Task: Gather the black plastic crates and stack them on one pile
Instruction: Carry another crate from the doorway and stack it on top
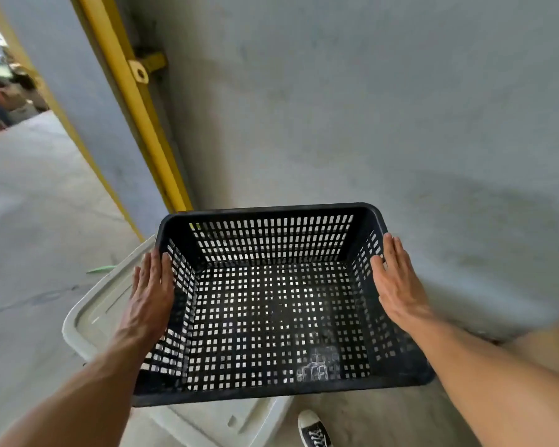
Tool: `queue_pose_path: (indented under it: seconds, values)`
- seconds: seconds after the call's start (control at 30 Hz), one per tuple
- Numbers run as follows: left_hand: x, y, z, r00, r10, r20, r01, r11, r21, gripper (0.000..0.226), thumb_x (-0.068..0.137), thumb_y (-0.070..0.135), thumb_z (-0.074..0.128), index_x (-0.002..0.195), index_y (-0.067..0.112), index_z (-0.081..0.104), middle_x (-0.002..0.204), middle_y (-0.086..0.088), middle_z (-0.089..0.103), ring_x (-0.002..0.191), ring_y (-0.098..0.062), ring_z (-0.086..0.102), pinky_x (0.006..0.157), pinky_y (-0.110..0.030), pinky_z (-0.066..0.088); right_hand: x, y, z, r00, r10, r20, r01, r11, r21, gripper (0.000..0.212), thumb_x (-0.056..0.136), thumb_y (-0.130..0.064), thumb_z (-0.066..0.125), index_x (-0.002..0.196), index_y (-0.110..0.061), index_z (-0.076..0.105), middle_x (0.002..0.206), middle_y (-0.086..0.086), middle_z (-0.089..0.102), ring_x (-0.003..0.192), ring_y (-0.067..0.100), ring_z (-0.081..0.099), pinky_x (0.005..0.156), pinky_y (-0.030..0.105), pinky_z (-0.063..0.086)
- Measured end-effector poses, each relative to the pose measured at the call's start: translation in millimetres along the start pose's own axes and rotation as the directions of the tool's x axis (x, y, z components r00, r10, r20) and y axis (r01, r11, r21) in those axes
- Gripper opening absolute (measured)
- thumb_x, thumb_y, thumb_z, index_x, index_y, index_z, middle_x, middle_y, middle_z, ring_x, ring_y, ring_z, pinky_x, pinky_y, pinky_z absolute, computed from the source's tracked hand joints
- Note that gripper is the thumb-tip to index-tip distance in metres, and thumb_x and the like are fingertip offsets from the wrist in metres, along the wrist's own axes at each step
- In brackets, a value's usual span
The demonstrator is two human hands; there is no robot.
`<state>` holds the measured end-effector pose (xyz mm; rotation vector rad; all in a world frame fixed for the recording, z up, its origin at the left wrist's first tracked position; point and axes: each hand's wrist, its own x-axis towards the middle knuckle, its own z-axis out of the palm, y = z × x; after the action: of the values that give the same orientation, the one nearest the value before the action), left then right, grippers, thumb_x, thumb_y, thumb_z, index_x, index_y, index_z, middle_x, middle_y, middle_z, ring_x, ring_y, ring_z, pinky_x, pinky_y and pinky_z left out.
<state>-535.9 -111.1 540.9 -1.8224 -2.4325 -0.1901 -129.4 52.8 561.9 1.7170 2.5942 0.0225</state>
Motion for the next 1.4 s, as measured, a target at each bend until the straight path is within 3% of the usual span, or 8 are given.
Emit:
queue_pose_path:
  seconds: [0.27,0.47,0.7,0.8,0.93,1.0,1.13,1.4]
  values:
    - [10,80,-92,0.885,0.440,-0.155,-0.437,0.898,0.057,0.080,0.079,-0.015,0.027,0.145,-0.003,-0.017,0.154,-0.025,-0.022,0.142,-0.035,-0.024,0.120,-0.046,-0.005,-192,29,-60,0.888,0.389,-0.245,-0.419,0.904,-0.084,0.050,0.077,0.013,0.063,0.122,-0.001,0.049,0.158,0.037,0.001,0.149,0.049,0.005,0.123,0.051,0.017]
    - [-40,173,-139,0.676,0.687,-0.267,-0.694,0.715,0.081,0.083,0.083,-0.015,0.040,0.145,-0.004,-0.014,0.152,-0.027,-0.020,0.141,-0.036,-0.022,0.119,-0.048,-0.003,-368,44,-102,0.693,0.654,-0.302,-0.709,0.695,-0.119,0.050,0.083,0.012,0.056,0.129,-0.003,0.045,0.159,0.035,-0.003,0.150,0.046,0.000,0.123,0.049,0.010]
    - [-152,313,-184,0.427,0.855,-0.295,-0.873,0.475,0.113,0.086,0.085,-0.008,0.044,0.146,-0.003,-0.016,0.153,-0.027,-0.023,0.142,-0.038,-0.024,0.118,-0.047,-0.007,-594,50,-124,0.424,0.839,-0.342,-0.906,0.400,-0.141,0.054,0.064,0.008,0.074,0.115,0.002,0.056,0.153,0.042,0.018,0.142,0.055,0.023,0.111,0.060,0.036]
    - [-216,376,-199,0.297,0.903,-0.310,-0.931,0.347,0.117,0.092,0.084,-0.004,0.052,0.146,-0.003,-0.016,0.153,-0.028,-0.024,0.142,-0.038,-0.025,0.119,-0.046,-0.007,-696,44,-126,0.310,0.894,-0.323,-0.951,0.292,-0.105,0.052,0.081,0.001,0.058,0.132,-0.001,0.045,0.158,0.038,-0.002,0.148,0.050,0.003,0.119,0.054,0.022]
    - [-337,464,-224,0.105,0.941,-0.322,-0.982,0.150,0.118,0.096,0.084,-0.001,0.055,0.144,-0.003,-0.021,0.152,-0.028,-0.026,0.140,-0.037,-0.027,0.119,-0.046,-0.007,-848,23,-131,0.125,0.939,-0.321,-0.984,0.076,-0.161,0.057,0.088,0.004,0.055,0.140,-0.001,0.035,0.157,0.039,-0.011,0.148,0.051,-0.006,0.123,0.053,0.012]
    - [-410,513,-237,-0.024,0.934,-0.357,-0.993,0.019,0.117,0.088,0.082,-0.009,0.048,0.146,-0.006,-0.011,0.154,-0.031,-0.017,0.144,-0.042,-0.017,0.119,-0.049,-0.003,-933,10,-145,0.048,0.948,-0.314,-0.981,-0.015,-0.194,0.058,0.088,0.006,0.056,0.141,-0.002,0.032,0.157,0.038,-0.014,0.148,0.050,-0.008,0.123,0.051,0.008]
    - [-516,585,-274,-0.170,0.894,-0.415,-0.983,-0.121,0.140,0.083,0.076,-0.014,0.045,0.147,-0.008,0.003,0.156,-0.032,-0.002,0.146,-0.045,-0.002,0.119,-0.051,0.004,-1052,-5,-179,-0.100,0.940,-0.327,-0.972,-0.162,-0.168,0.061,0.087,0.008,0.056,0.142,-0.001,0.030,0.157,0.037,-0.013,0.149,0.049,-0.007,0.123,0.050,0.009]
    - [-654,704,-389,-0.297,0.824,-0.482,-0.955,-0.248,0.164,0.077,0.081,-0.009,0.046,0.149,-0.005,0.009,0.155,-0.029,0.016,0.144,-0.040,0.019,0.119,-0.043,0.018,-1202,-1,-272,-0.273,0.895,-0.352,-0.939,-0.328,-0.106,0.060,0.087,0.010,0.053,0.142,0.002,0.031,0.159,0.033,0.003,0.149,0.045,0.011,0.119,0.047,0.023]
